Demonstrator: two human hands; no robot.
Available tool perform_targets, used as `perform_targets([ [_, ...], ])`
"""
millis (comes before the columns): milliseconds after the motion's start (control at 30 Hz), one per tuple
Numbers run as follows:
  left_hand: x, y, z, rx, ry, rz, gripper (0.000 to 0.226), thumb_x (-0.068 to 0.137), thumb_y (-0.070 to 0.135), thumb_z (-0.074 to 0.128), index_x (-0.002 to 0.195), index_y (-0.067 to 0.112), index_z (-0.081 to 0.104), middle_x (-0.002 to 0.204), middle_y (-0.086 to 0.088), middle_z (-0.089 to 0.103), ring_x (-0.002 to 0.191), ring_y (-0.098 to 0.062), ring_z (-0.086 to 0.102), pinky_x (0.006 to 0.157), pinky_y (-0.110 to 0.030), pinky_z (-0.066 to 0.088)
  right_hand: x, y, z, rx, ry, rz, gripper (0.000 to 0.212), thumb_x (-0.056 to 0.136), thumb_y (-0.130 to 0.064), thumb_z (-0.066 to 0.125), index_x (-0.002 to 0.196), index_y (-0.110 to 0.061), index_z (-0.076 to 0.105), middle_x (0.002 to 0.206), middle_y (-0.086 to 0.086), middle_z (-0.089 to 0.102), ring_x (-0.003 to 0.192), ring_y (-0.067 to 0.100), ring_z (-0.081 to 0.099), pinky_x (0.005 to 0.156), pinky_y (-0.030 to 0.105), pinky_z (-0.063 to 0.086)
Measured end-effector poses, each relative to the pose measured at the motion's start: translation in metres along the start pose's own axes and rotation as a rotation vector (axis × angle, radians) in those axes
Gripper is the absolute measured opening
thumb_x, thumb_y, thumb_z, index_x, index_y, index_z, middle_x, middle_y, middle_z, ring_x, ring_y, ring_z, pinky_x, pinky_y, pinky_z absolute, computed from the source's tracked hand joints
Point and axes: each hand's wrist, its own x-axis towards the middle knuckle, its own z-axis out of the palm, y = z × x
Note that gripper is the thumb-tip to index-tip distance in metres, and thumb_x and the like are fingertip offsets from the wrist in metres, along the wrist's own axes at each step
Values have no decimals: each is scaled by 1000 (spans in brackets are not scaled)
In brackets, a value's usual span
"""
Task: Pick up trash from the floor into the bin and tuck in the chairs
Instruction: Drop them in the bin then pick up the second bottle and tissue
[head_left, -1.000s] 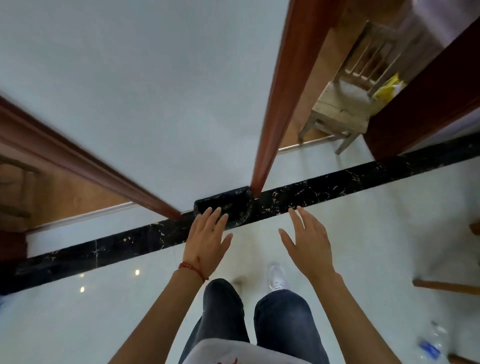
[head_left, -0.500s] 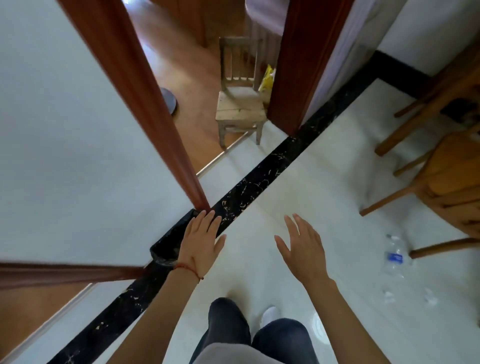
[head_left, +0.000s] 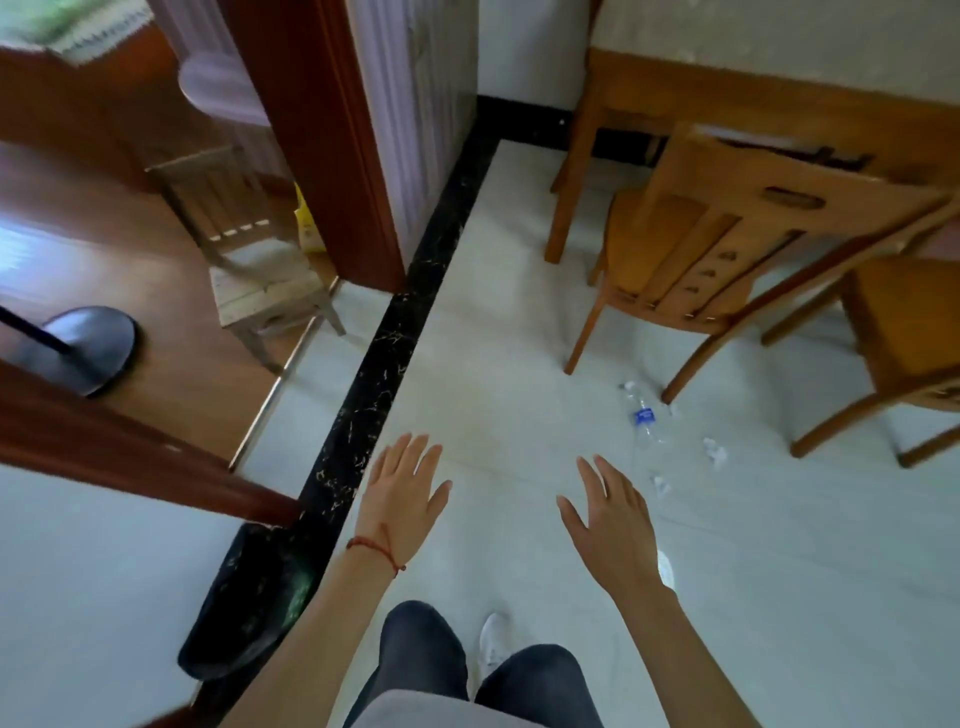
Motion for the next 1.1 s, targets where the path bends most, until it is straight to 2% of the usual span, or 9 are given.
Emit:
perform_targets([
  [67,14,21,1,3,-12,84,52,85,40,34,115,8,61,119,-13,63,113,-32,57,94,-46,42,-8,20,-9,30,-8,74,53,93,-39,44,138,-13,36,146,11,36,134,27,35,109,36,28],
  [133,28,40,1,20,-29,172,51,84,40,34,113,7,62,117,-13,64,111,-32,59,91,-47,45,-16,36,-16,52,17,166,54,93,-38,44,140,-14,33,149,9,32,136,25,30,110,35,25],
  [400,85,105,5,91,-138,516,51,82,38,35,107,7,66,111,-12,67,104,-31,63,83,-45,50,-48,73,-28,173,141,549,53,91,-35,49,137,-12,38,146,12,37,133,29,35,107,40,30],
  [600,111,145,13,99,-201,727,51,82,37,36,109,4,65,114,-15,66,107,-34,61,87,-47,47,-67,81,-24,188,236,739,52,89,-35,53,134,-10,42,141,15,43,129,33,41,104,43,34],
  [800,126,173,23,61,-233,821,47,82,33,47,115,2,61,120,-19,61,114,-36,56,93,-49,43,-70,91,-25,207,282,822,52,89,-35,54,133,-10,43,140,16,45,127,33,43,103,43,36],
  [1100,153,235,41,123,-266,838,50,82,36,38,108,2,65,113,-18,65,106,-36,61,86,-49,48,-55,154,-44,230,293,836,51,89,-34,53,134,-10,43,141,15,43,128,32,42,103,43,35],
])
